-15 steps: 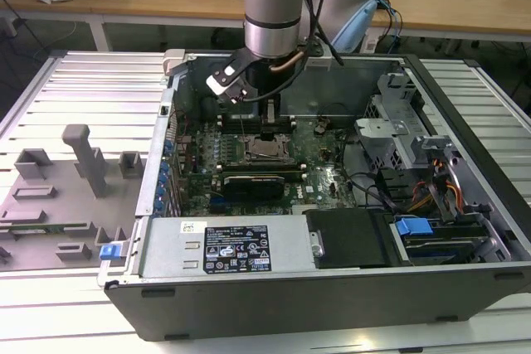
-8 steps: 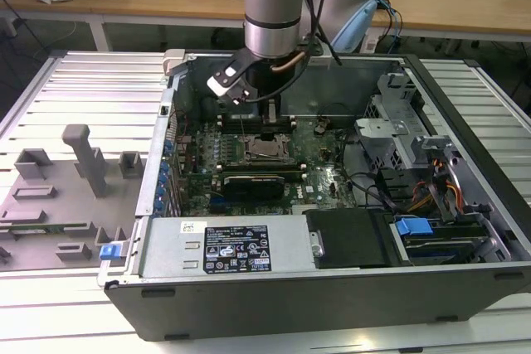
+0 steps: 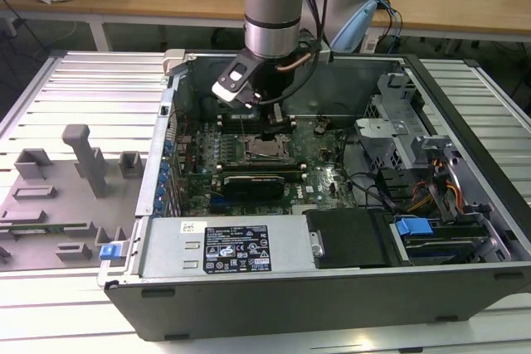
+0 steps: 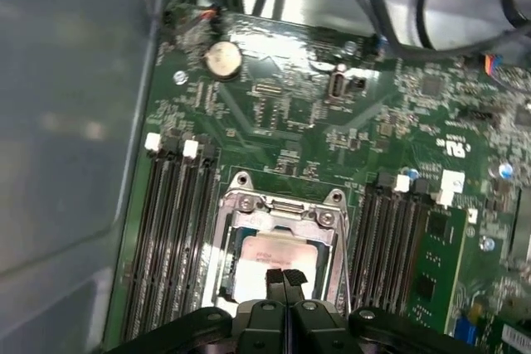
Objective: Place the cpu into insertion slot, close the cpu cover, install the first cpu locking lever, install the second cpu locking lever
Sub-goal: 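Close the cpu cover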
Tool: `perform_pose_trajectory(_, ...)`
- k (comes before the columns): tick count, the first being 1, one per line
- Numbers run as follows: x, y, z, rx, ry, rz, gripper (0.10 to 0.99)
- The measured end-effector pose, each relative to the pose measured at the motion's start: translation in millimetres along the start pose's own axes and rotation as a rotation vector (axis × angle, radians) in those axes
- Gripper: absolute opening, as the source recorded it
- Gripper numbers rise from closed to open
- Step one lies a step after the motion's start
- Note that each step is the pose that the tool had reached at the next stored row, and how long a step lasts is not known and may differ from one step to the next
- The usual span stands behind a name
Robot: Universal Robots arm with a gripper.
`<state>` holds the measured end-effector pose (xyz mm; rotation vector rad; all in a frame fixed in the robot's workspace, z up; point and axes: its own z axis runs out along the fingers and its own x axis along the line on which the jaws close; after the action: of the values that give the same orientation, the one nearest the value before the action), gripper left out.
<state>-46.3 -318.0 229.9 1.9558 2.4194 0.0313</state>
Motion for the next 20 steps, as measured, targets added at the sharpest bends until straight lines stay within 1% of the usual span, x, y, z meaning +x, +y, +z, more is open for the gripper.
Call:
perform_pose_trajectory(4,0.0,0.0,0.0,0.0,0.0001,-0.08,0.106)
perform_pose_trajectory(6,0.0,-0.1,0.1,-0.001,0.0008,-0.132,0.106)
perform_pose_trajectory(10,0.0,0.0,0.2,-0.001,0.0014,-0.22,0.106)
perform_pose_trajectory(12,0.0,-0.1,0.2,-0.001,0.0008,-0.268,0.106)
perform_pose_trajectory(16,0.0,0.0,0.3,-0.001,0.0002,-0.347,0.106)
perform_pose_trajectory(18,0.0,0.0,0.4,-0.001,-0.0008,-0.409,0.106)
perform_pose_trajectory(20,0.0,-0.1,0.4,-0.001,-0.0015,-0.485,0.106)
